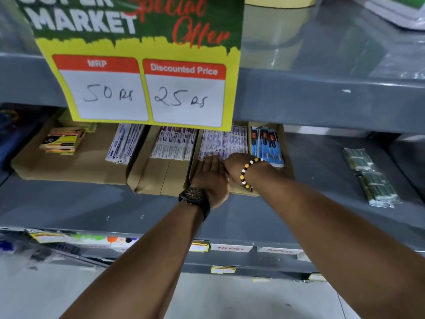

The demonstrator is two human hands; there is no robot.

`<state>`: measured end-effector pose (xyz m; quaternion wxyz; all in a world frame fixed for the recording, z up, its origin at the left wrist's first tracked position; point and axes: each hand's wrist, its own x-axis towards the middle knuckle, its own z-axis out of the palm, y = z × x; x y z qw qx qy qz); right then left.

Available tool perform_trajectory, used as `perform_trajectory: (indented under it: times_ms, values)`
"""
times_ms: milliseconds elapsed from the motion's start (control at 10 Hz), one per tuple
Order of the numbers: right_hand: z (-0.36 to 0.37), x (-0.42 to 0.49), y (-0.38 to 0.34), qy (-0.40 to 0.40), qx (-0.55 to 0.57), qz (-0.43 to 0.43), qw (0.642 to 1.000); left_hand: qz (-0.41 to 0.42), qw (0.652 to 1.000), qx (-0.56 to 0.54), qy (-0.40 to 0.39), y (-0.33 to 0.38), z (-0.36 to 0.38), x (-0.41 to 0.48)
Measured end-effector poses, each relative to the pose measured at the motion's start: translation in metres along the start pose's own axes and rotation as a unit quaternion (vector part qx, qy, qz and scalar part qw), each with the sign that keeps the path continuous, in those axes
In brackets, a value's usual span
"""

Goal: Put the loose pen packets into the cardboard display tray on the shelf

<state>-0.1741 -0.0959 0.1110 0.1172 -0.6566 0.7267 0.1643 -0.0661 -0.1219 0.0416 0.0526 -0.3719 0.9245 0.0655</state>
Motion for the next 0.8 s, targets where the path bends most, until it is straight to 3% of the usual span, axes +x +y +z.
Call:
perform_trajectory:
  times_ms: [200,300,600,800]
  values:
    - [0.006,0.005,0.003,0.016,0.012,0.005,1.000,-0.024,0.999,-0.013,-0.046,-0.002,-0.001,0.007]
    - [0.007,0.004,0.003,0.052,0.018,0.010,0.998,-0.020,0.999,-0.004,-0.031,-0.002,0.000,0.008]
    - [0.013,0.000,0.000,0.062,0.007,0.013,0.998,-0.008,0.999,-0.003,-0.037,-0.002,-0.003,0.005]
    - [0.023,-0.017,0.004,0.197,0.092,-0.010,0.976,0.029,0.998,-0.015,0.061,-0.003,0.002,-0.017]
